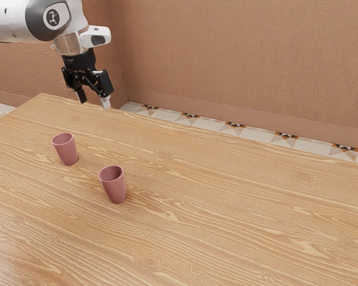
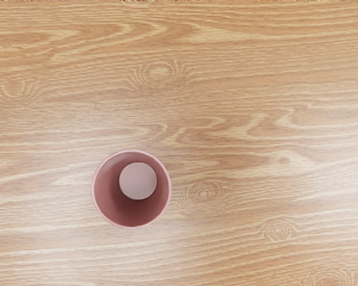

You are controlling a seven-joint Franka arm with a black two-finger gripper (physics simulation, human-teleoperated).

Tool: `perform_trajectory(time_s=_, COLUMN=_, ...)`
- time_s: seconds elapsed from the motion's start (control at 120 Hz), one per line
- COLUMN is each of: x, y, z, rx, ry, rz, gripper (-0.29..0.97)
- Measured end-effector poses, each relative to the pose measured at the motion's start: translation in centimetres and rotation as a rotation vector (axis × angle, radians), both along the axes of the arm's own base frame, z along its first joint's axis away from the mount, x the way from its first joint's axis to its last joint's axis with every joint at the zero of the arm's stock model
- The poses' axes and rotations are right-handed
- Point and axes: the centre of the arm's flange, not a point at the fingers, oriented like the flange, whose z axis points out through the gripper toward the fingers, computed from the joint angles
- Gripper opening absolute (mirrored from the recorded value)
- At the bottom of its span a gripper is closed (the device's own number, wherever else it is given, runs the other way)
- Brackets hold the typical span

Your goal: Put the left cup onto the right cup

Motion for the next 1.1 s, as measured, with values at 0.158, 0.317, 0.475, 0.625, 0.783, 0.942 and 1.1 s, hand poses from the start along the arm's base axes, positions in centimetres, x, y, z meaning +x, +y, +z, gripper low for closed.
perform_trajectory(time_s=0.158, x=0.1, y=0.6, z=0.0, rx=0.001, ry=-0.01, rz=0.001, gripper=0.68)
perform_trajectory(time_s=0.317, x=0.1, y=1.2, z=0.1, rx=0.001, ry=-0.016, rz=0.002, gripper=0.68)
perform_trajectory(time_s=0.475, x=0.4, y=3.4, z=0.4, rx=0.019, ry=-0.025, rz=0.026, gripper=0.68)
perform_trajectory(time_s=0.625, x=0.8, y=10.6, z=-0.8, rx=0.063, ry=-0.005, rz=0.134, gripper=0.68)
perform_trajectory(time_s=0.783, x=2.2, y=14.3, z=-3.8, rx=0.089, ry=0.023, rz=0.181, gripper=0.68)
perform_trajectory(time_s=0.942, x=4.6, y=17.9, z=-9.2, rx=0.107, ry=0.05, rz=0.22, gripper=0.68)
perform_trajectory(time_s=1.1, x=8.1, y=21.1, z=-14.7, rx=0.088, ry=0.055, rz=0.232, gripper=0.68)
